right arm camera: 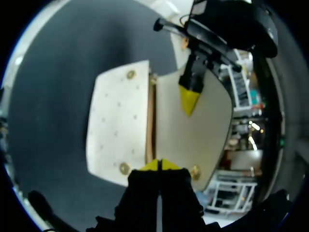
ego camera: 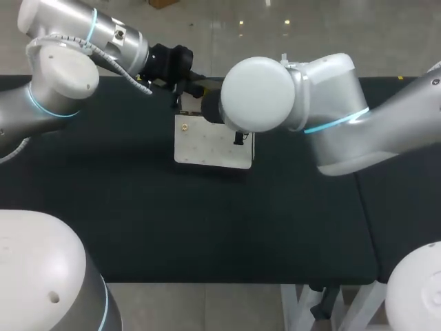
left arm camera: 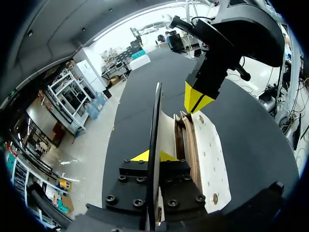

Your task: Pick up the bag, open it, inspect its contents, close it, and place it on the opposite side

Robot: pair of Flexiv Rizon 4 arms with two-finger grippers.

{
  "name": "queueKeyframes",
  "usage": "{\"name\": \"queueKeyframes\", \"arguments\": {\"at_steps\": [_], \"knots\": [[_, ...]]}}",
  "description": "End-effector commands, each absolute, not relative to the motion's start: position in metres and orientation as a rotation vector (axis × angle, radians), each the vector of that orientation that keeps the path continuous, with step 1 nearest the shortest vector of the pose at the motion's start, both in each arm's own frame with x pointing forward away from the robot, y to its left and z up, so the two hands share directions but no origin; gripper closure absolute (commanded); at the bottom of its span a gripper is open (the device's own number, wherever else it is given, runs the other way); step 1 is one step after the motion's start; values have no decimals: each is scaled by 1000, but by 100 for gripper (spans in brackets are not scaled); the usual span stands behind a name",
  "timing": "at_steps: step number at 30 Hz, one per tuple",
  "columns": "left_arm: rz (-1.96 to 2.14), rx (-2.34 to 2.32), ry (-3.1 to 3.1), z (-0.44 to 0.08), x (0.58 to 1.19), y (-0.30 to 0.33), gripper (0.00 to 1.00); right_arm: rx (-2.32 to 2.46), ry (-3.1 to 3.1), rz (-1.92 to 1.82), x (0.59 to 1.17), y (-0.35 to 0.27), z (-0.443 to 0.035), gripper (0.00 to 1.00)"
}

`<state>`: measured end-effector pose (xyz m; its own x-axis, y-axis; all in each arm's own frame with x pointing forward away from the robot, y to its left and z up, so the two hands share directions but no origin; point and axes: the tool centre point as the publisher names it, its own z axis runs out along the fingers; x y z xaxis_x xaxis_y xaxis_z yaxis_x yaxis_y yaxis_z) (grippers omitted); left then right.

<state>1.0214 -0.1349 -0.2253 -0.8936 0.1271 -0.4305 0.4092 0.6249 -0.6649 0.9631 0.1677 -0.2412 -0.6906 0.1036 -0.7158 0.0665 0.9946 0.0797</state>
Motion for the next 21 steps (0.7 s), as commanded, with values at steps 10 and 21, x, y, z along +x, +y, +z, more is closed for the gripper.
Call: {"name": "queueKeyframes", "arguments": {"at_steps": [10, 21], "knots": [[-1145, 422, 2509, -223, 1017, -138, 100, 140, 2362, 9, 988, 172, -264, 100], [-1151, 375, 2493, -224, 1016, -139, 100, 186, 2400, -15, 989, 165, -278, 100]]}}
